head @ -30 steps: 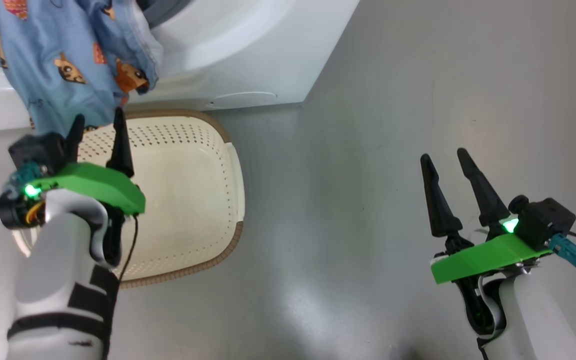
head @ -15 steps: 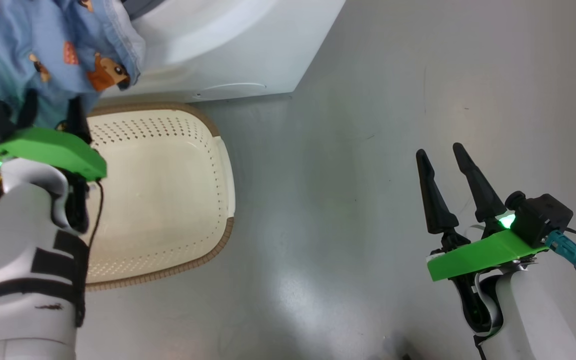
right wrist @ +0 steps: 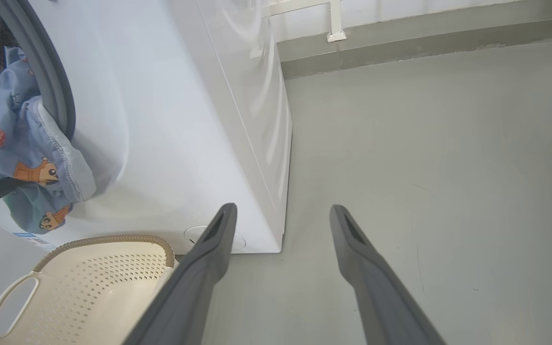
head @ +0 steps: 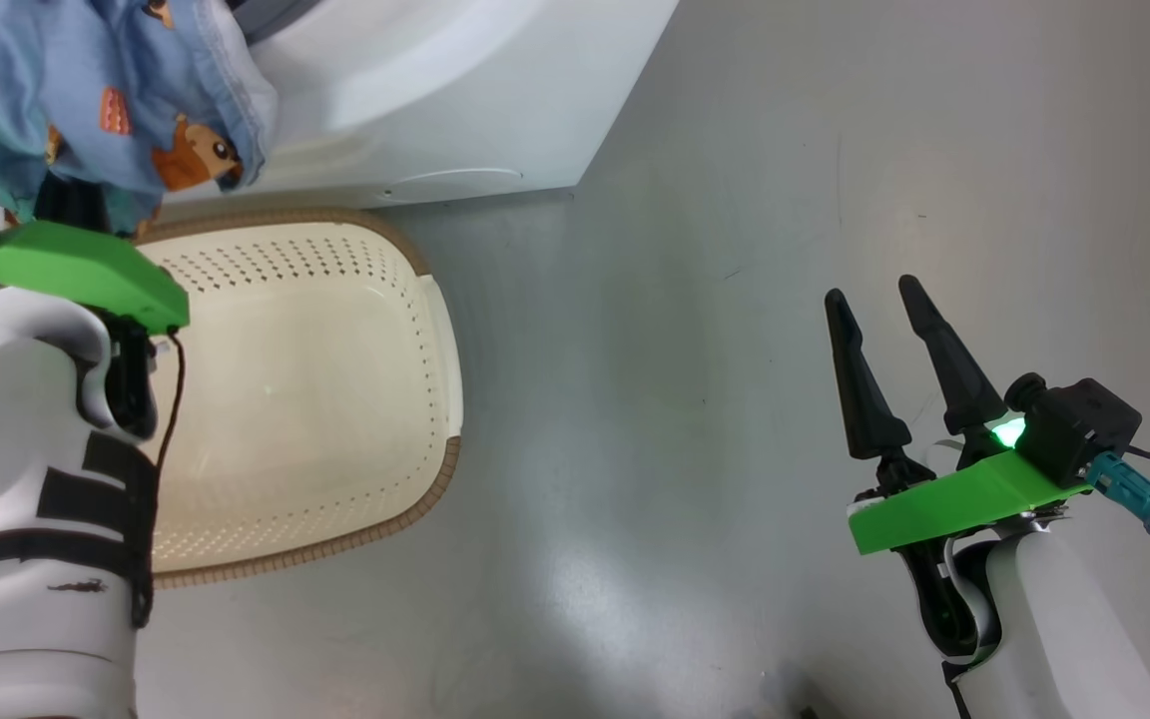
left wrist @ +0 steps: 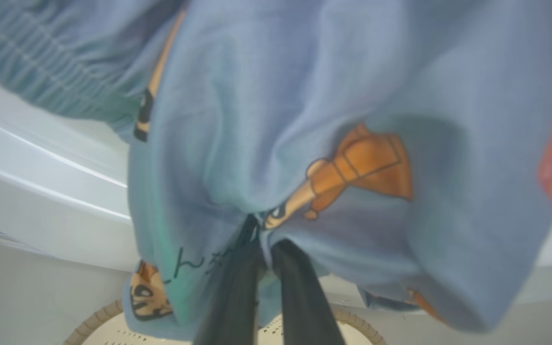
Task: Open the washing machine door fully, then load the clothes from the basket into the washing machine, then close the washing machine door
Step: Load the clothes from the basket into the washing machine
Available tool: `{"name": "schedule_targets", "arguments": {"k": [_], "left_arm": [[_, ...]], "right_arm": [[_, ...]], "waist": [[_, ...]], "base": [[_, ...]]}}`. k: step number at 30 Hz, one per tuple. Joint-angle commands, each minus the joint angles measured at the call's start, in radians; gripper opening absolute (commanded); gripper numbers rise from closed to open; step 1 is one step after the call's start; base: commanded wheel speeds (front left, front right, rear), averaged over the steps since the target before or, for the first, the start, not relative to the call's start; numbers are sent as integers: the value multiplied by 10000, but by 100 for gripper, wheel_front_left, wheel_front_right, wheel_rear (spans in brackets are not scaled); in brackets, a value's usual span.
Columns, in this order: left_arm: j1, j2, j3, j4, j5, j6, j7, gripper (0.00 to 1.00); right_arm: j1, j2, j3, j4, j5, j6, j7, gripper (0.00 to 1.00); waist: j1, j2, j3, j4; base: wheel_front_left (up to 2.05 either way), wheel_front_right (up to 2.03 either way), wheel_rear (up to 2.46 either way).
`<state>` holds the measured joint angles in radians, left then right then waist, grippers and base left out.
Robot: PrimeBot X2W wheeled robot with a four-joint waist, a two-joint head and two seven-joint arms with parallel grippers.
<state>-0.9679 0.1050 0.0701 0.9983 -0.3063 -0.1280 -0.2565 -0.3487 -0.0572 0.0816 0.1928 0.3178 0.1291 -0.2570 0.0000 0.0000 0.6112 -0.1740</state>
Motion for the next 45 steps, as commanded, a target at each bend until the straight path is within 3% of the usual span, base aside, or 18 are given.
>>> {"name": "schedule_targets", "arguments": {"k": [1, 15, 22, 30, 45], "left_arm": [[-2, 350, 67, -242, -101, -21, -53, 0], [945, 69, -1034, -2925, -1983, -25, -53, 0], [622, 365, -1513, -3728, -3188, -26, -53, 0], [-609, 1067, -2168, -2984, -3654, -26, -53, 0], [-3371, 1910, -3094, -411, -2789, -26, -53, 0]], "right_arm": [[97, 62, 197, -215, 43, 16, -48, 100], [210, 68, 107, -241, 138, 16, -48, 100], [216, 69, 188, -216, 218, 16, -48, 100], [228, 69, 263, -200, 365, 16, -48, 100], [98, 70, 506, -197, 660, 16, -48, 100]], "waist": [[0, 0, -7, 12], [0, 0, -164, 268], [0, 0, -227, 254], [0, 0, -233, 104], [0, 0, -61, -304]], "base": [[0, 0, 0], [0, 0, 0], [0, 0, 0], [0, 0, 0], [0, 0, 0]]}}
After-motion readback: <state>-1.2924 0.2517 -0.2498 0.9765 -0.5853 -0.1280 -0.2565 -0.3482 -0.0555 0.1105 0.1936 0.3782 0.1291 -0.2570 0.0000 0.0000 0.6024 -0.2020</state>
